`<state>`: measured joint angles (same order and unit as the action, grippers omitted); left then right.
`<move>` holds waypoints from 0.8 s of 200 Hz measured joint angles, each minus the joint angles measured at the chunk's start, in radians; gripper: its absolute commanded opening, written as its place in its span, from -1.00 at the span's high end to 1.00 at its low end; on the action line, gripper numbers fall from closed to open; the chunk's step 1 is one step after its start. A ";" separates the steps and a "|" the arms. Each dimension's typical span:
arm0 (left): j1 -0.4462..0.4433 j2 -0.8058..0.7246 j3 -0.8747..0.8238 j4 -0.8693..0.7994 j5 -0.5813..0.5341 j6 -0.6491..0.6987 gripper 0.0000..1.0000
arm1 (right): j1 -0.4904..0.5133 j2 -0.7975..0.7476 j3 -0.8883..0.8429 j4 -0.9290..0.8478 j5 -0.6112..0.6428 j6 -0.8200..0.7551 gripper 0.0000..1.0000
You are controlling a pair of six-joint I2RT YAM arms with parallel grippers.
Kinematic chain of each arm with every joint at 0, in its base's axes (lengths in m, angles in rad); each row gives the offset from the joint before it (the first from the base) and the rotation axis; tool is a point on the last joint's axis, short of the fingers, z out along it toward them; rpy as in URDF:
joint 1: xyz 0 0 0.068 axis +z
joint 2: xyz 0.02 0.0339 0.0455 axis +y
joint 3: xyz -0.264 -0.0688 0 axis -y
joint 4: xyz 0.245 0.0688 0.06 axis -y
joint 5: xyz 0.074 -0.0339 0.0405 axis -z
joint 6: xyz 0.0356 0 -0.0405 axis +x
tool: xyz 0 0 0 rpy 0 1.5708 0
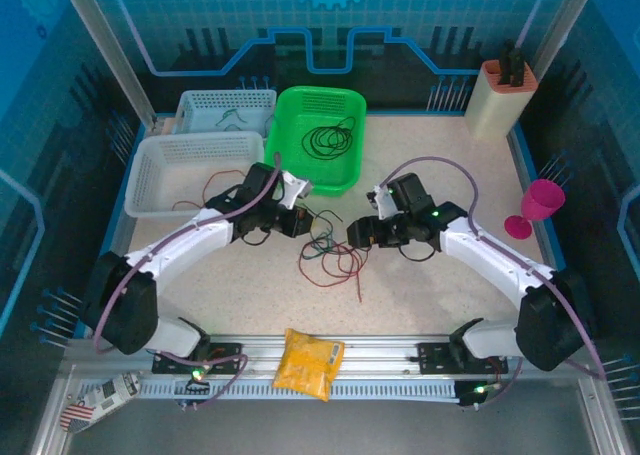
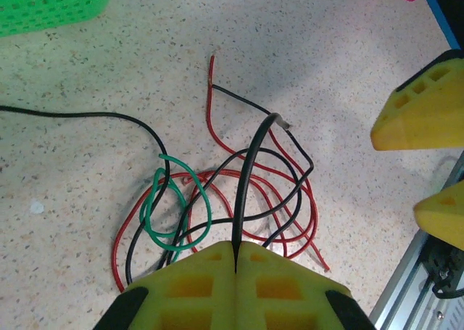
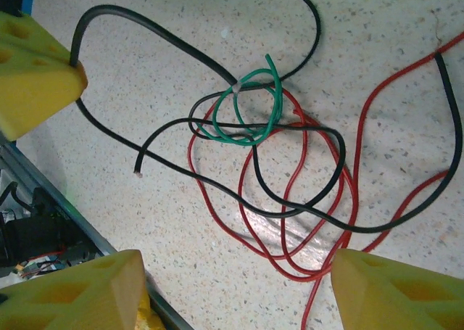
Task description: Untangle the cables
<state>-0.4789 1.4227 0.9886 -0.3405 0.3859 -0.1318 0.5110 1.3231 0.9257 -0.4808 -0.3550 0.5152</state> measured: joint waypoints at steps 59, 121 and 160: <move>0.000 -0.048 -0.004 -0.016 0.000 -0.027 1.00 | 0.070 -0.022 -0.014 0.018 0.057 -0.246 -0.40; 0.000 -0.049 -0.003 -0.024 0.000 -0.027 1.00 | 0.117 -0.064 -0.054 -0.003 0.266 -0.805 -0.38; 0.000 -0.049 -0.002 -0.032 0.001 -0.027 1.00 | 0.078 -0.030 -0.098 -0.019 0.248 -1.120 -0.28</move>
<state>-0.4789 1.3739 0.9863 -0.3721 0.3866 -0.1585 0.5892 1.2930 0.8280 -0.5003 -0.1074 -0.6048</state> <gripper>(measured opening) 0.063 0.654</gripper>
